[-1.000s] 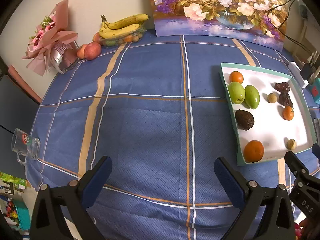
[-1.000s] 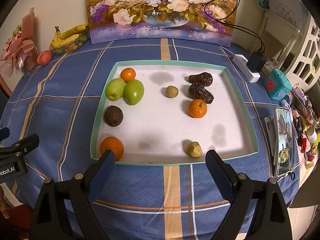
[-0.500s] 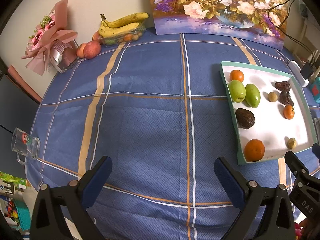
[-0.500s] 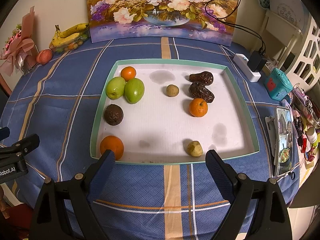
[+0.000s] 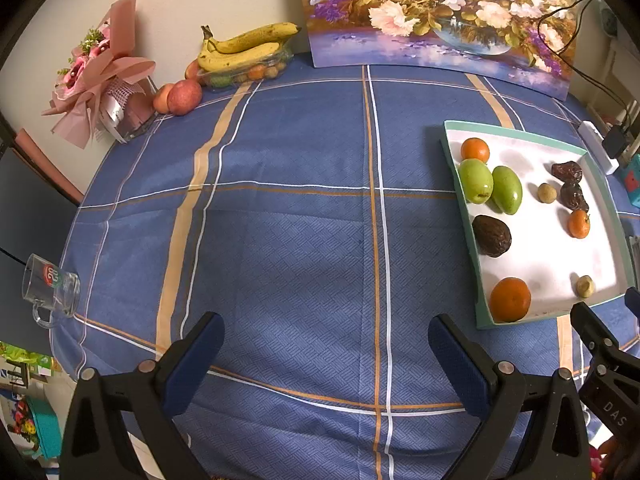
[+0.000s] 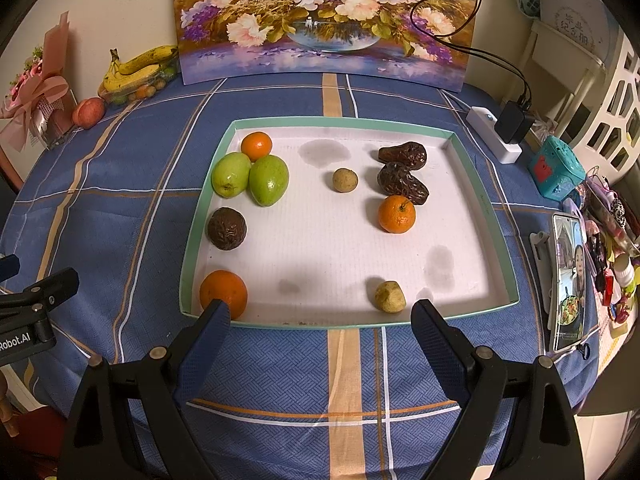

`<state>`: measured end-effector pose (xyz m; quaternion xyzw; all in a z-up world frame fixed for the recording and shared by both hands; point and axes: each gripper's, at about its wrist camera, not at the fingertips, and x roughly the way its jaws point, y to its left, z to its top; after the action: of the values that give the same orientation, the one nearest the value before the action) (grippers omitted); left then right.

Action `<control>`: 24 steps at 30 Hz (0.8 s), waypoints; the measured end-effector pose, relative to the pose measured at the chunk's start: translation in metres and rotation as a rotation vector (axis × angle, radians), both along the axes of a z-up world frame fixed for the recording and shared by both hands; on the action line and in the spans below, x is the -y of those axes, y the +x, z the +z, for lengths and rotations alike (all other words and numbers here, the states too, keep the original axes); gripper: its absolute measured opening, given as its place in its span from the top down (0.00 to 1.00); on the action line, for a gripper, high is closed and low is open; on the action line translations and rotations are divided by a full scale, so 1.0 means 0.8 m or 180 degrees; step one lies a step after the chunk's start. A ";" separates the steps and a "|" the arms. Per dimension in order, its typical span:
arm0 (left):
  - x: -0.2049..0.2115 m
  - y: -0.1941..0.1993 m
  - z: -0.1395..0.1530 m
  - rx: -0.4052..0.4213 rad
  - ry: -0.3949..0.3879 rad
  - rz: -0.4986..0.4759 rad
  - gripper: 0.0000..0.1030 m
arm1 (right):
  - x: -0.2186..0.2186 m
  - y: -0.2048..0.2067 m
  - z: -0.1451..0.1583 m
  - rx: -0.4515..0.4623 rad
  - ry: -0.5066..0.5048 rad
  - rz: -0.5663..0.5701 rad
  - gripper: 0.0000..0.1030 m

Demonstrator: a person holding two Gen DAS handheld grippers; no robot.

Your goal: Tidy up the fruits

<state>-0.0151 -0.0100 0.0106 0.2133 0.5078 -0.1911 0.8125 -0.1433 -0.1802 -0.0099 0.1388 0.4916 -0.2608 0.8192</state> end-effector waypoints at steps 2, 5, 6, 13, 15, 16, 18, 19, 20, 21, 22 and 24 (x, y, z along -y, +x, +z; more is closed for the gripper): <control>0.000 0.000 0.000 0.0000 0.0000 0.0000 0.00 | 0.000 0.000 0.000 0.0000 0.0001 -0.0001 0.11; 0.000 0.000 0.000 -0.0002 0.0003 0.0005 0.00 | 0.001 0.000 0.000 0.0000 0.0001 0.0001 0.11; -0.001 0.000 -0.001 -0.0003 0.0003 0.0008 0.00 | 0.001 0.000 0.000 0.0000 0.0001 0.0001 0.11; -0.002 0.000 -0.002 -0.0012 0.0012 0.0026 0.00 | 0.002 -0.002 -0.001 -0.0006 0.0009 -0.0006 0.11; -0.003 0.001 -0.003 -0.0015 0.0017 0.0036 0.00 | 0.003 -0.003 -0.002 -0.0008 0.0013 -0.0012 0.11; -0.003 0.001 -0.003 -0.0016 0.0019 0.0037 0.00 | 0.003 -0.003 -0.002 -0.0010 0.0015 -0.0016 0.11; -0.004 0.001 -0.003 -0.0015 0.0019 0.0036 0.00 | 0.003 -0.003 -0.002 -0.0013 0.0017 -0.0022 0.11; -0.004 0.000 -0.003 -0.0015 0.0020 0.0035 0.00 | 0.003 -0.003 -0.002 -0.0013 0.0019 -0.0025 0.11; -0.003 0.001 -0.003 -0.0015 0.0020 0.0033 0.00 | 0.003 -0.003 -0.001 -0.0014 0.0020 -0.0026 0.11; -0.003 0.001 -0.003 -0.0015 0.0019 0.0034 0.00 | 0.003 -0.003 -0.001 -0.0015 0.0020 -0.0024 0.11; -0.003 0.001 -0.003 -0.0016 0.0019 0.0033 0.00 | 0.003 -0.003 -0.001 -0.0015 0.0020 -0.0023 0.11; -0.004 0.001 -0.003 -0.0017 0.0020 0.0034 0.00 | 0.003 -0.003 -0.002 -0.0015 0.0019 -0.0021 0.11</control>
<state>-0.0145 -0.0072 0.0079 0.2127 0.5116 -0.1857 0.8115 -0.1456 -0.1830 -0.0111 0.1423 0.4938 -0.2623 0.8167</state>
